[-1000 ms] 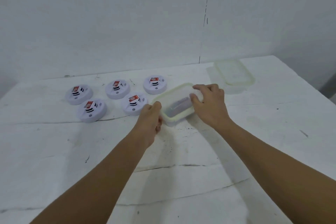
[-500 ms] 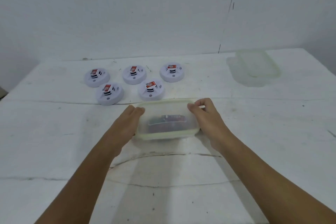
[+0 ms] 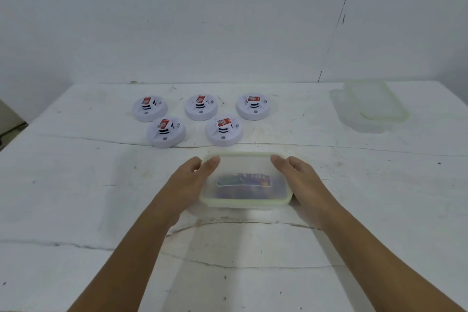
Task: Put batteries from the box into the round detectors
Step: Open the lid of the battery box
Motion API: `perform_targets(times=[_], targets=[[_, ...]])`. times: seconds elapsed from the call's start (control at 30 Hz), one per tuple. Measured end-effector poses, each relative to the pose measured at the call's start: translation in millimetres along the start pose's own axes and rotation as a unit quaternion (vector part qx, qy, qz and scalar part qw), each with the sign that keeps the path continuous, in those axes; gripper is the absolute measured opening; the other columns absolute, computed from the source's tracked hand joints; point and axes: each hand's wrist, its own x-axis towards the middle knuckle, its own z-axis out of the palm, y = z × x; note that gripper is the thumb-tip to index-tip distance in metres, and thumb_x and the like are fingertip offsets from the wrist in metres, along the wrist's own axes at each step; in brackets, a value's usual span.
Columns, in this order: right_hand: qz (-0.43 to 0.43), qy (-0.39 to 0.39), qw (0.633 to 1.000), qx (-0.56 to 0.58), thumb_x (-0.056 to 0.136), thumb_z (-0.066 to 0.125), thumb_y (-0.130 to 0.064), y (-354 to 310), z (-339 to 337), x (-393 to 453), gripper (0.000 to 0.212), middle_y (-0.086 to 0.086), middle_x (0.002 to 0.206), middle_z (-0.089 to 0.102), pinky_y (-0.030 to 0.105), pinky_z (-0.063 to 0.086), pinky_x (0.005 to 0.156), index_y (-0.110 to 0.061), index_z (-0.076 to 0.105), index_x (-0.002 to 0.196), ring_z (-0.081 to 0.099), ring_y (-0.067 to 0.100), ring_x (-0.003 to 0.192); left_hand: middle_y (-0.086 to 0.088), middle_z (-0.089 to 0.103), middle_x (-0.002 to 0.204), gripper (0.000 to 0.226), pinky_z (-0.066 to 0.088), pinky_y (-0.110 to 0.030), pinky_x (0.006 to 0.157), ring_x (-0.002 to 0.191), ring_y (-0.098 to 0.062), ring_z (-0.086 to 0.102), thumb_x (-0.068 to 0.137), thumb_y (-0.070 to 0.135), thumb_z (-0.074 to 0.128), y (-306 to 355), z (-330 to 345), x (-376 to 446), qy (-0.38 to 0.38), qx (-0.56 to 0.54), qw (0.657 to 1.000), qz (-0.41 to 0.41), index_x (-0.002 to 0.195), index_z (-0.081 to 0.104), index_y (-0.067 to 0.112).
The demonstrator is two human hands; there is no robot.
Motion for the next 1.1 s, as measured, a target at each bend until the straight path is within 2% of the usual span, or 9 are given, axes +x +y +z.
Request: perform_targets(times=[0.13,0.37,0.5,0.63,0.83,0.93,1.03,1.1], targets=[[-0.002,0.01,1.0,-0.027,0.088,0.073,-0.059,-5.4,-0.8,4.2,0.052,0.005,0.084,0.04,0.035,0.032,0.062,-0.023,0.039,0.076,0.036,0.026,0.079,0.005,0.03,0.07,0.054,0.023,-0.033,0.063,0.067,-0.017,0.031,0.098,0.063,0.053,1.4,4.0,5.0,0.021,0.017,0.999,0.035,0.074,0.028,0.022],[-0.018,0.019,1.0,-0.011,0.085,0.074,-0.063,2.3,-1.9,7.4,0.054,0.006,0.085,0.042,0.041,0.037,0.068,-0.019,0.042,0.081,0.041,0.025,0.077,0.006,0.034,0.069,0.053,0.027,-0.032,0.064,0.069,-0.017,0.036,0.096,0.063,0.058,0.7,3.2,18.0,-0.002,-0.003,1.0,0.026,0.075,0.033,0.022],[-0.023,0.019,1.0,-0.006,0.088,0.074,-0.059,3.9,-2.3,9.6,0.052,0.007,0.08,0.042,0.032,0.039,0.057,-0.02,0.042,0.075,0.044,0.023,0.073,0.002,0.038,0.074,0.051,0.029,-0.029,0.063,0.07,-0.017,0.039,0.095,0.063,0.059,-0.5,3.9,20.4,-0.011,-0.017,1.0,0.016,0.077,0.037,0.02],[-0.016,-0.002,1.0,-0.014,0.077,0.076,-0.067,4.3,-4.8,12.6,0.063,0.009,0.084,0.049,0.041,0.042,0.067,-0.011,0.048,0.086,0.05,0.026,0.077,0.001,0.044,0.074,0.05,0.033,-0.028,0.062,0.07,-0.017,0.044,0.094,0.064,0.06,-1.3,4.0,21.7,-0.024,-0.026,0.999,0.006,0.082,0.044,0.019],[-0.023,0.0,0.999,-0.03,0.074,0.075,-0.072,3.1,-5.0,12.2,0.081,0.009,0.084,0.049,0.043,0.038,0.071,0.002,0.046,0.09,0.046,0.027,0.076,0.007,0.056,0.066,0.052,0.041,-0.029,0.06,0.068,-0.017,0.054,0.091,0.066,0.062,-0.7,4.0,23.3,-0.027,-0.037,0.999,-0.018,0.078,0.053,0.017],[-0.025,-0.005,0.999,-0.024,0.073,0.075,-0.073,2.3,-4.5,11.7,0.086,0.011,0.086,0.053,0.044,0.04,0.071,0.005,0.047,0.095,0.05,0.027,0.077,0.0,0.06,0.075,0.057,0.043,-0.031,0.06,0.071,-0.02,0.057,0.088,0.068,0.064,0.4,2.3,24.6,-0.031,-0.037,0.998,-0.03,0.085,0.059,0.012],[-0.027,-0.005,0.999,-0.016,0.077,0.076,-0.07,2.4,-3.7,11.1,0.081,0.011,0.086,0.055,0.043,0.043,0.069,0.004,0.049,0.095,0.053,0.026,0.076,-0.003,0.053,0.076,0.053,0.041,-0.035,0.064,0.071,-0.021,0.052,0.086,0.069,0.067,2.0,3.0,25.1,-0.015,-0.033,0.999,-0.029,0.08,0.052,0.017],[-0.031,-0.001,0.999,-0.016,0.083,0.075,-0.065,2.9,-2.9,11.1,0.071,0.01,0.084,0.055,0.039,0.045,0.066,0.001,0.051,0.09,0.054,0.024,0.074,-0.001,0.038,0.07,0.056,0.032,-0.031,0.062,0.067,-0.02,0.039,0.085,0.063,0.072,3.7,4.7,23.8,0.037,-0.022,0.999,-0.005,0.073,0.039,0.019]])
